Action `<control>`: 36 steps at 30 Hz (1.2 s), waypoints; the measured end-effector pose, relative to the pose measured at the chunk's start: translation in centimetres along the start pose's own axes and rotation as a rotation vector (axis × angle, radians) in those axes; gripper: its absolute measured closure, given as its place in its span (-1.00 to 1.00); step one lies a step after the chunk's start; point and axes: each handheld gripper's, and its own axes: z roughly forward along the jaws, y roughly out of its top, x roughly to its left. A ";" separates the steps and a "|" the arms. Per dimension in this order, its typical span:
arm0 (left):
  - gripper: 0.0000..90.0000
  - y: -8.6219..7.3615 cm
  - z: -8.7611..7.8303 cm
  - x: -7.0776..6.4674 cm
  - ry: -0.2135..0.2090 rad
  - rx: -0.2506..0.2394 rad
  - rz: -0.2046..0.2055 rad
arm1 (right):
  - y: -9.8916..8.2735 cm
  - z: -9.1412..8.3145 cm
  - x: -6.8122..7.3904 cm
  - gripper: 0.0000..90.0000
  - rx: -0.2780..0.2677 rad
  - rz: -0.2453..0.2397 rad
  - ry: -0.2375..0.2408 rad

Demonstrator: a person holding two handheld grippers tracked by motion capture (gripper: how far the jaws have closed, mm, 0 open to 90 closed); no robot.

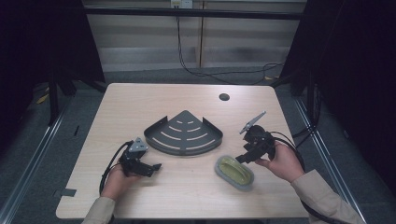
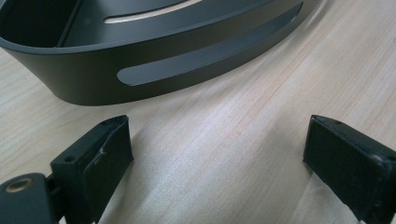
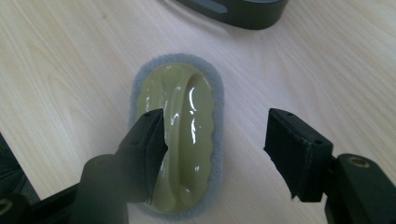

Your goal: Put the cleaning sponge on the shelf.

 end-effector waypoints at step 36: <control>-0.83 0.0 0.0 0.0 -0.001 0.000 0.000 | 0.2 2.1 1.8 0.28 0.128 -0.065 0.040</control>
